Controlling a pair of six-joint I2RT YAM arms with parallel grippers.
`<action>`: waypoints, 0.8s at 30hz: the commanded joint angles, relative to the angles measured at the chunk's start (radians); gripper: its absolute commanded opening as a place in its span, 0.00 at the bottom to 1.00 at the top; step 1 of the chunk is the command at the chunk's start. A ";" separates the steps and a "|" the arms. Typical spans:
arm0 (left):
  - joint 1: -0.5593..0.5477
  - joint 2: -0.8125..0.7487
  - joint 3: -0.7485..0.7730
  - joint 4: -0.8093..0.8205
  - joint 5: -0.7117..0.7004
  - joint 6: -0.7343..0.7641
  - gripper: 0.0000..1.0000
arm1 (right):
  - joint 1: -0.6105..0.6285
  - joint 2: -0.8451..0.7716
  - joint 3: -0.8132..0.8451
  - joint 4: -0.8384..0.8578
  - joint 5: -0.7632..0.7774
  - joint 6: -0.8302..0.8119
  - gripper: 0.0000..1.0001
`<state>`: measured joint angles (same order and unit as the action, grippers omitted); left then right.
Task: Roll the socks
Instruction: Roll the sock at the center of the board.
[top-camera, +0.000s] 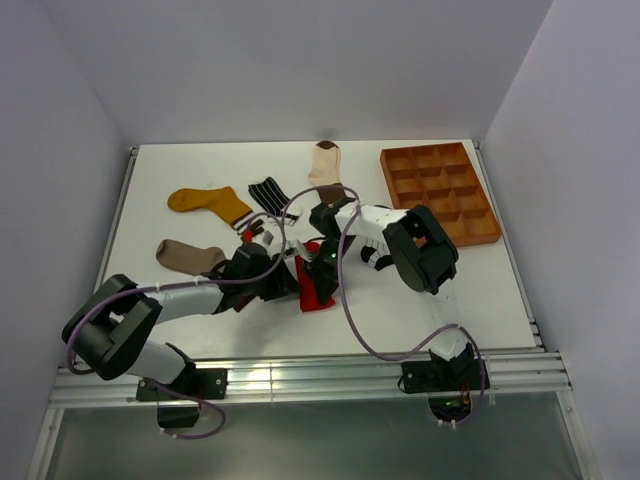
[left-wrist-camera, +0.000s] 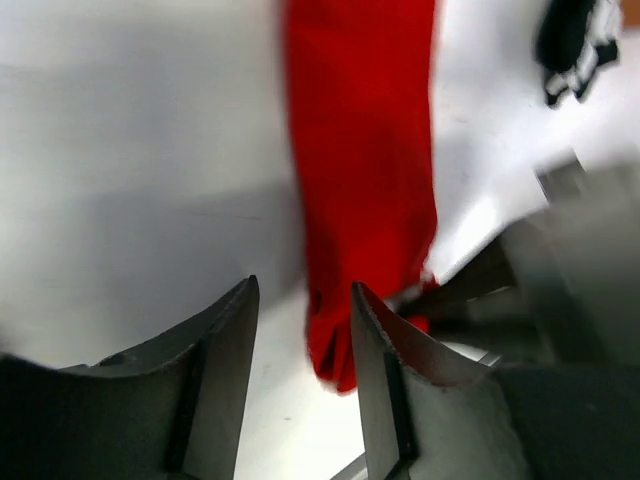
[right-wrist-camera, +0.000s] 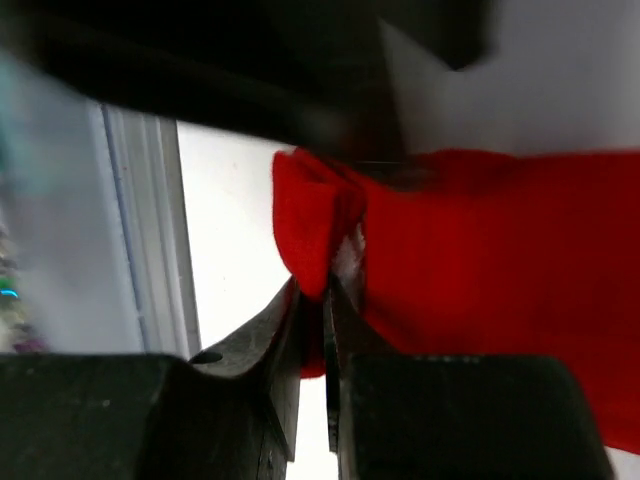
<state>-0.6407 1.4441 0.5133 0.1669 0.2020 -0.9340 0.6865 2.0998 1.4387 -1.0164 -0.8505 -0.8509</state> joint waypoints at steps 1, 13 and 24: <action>-0.085 -0.050 -0.010 0.190 -0.062 0.057 0.49 | -0.036 0.061 0.072 -0.148 -0.050 0.032 0.12; -0.174 -0.015 -0.076 0.445 -0.073 0.193 0.50 | -0.067 0.147 0.138 -0.148 -0.048 0.151 0.12; -0.188 0.104 -0.131 0.664 0.013 0.216 0.49 | -0.100 0.190 0.169 -0.200 -0.078 0.153 0.11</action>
<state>-0.8227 1.5192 0.3962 0.7155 0.1802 -0.7441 0.6044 2.2761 1.5822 -1.1984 -0.9298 -0.6979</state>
